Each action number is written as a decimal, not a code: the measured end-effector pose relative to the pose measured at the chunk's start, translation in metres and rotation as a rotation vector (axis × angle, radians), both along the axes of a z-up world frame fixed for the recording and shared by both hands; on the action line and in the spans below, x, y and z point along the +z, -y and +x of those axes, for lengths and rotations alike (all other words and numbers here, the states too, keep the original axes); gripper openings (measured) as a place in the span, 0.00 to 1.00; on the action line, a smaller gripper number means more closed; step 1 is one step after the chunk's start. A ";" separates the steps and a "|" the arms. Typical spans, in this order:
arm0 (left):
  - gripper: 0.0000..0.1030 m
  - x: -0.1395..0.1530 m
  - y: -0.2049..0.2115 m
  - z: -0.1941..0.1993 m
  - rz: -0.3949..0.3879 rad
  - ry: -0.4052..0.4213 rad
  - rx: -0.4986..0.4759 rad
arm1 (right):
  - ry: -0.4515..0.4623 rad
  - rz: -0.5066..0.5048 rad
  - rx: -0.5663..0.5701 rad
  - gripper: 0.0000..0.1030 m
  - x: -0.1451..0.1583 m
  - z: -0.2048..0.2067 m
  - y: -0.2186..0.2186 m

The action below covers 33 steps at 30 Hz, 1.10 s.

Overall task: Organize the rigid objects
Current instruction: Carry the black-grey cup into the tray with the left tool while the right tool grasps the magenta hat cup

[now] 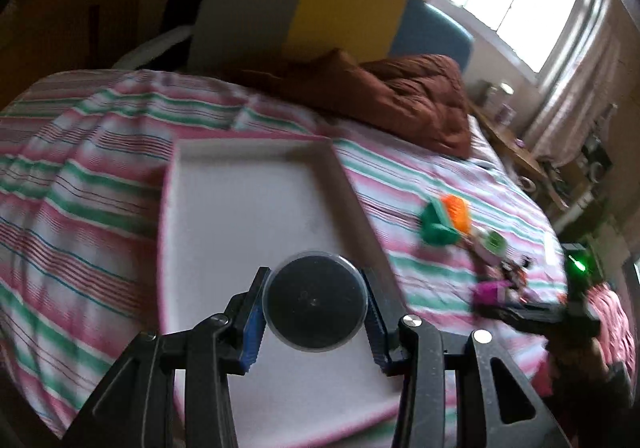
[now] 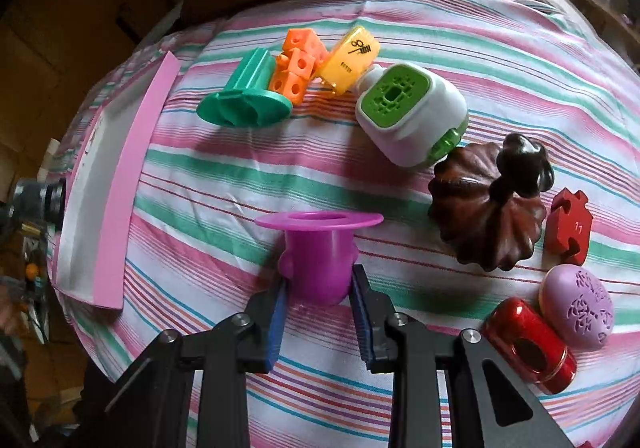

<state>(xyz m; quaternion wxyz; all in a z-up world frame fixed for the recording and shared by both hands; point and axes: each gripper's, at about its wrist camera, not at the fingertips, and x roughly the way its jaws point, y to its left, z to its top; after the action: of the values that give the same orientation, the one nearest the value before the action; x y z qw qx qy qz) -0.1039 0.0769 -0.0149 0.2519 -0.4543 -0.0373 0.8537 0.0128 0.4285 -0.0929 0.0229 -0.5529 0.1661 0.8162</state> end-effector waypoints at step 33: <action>0.67 0.001 0.033 -0.082 -0.102 -0.073 0.207 | -0.029 0.102 -0.019 0.44 -0.002 -0.020 0.021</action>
<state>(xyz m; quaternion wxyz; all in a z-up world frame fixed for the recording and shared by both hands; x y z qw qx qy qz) -0.1854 0.0438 -0.0136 0.1399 -0.4289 -0.0314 0.8919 -0.0075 0.4078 -0.0950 0.0565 -0.5374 0.1297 0.8314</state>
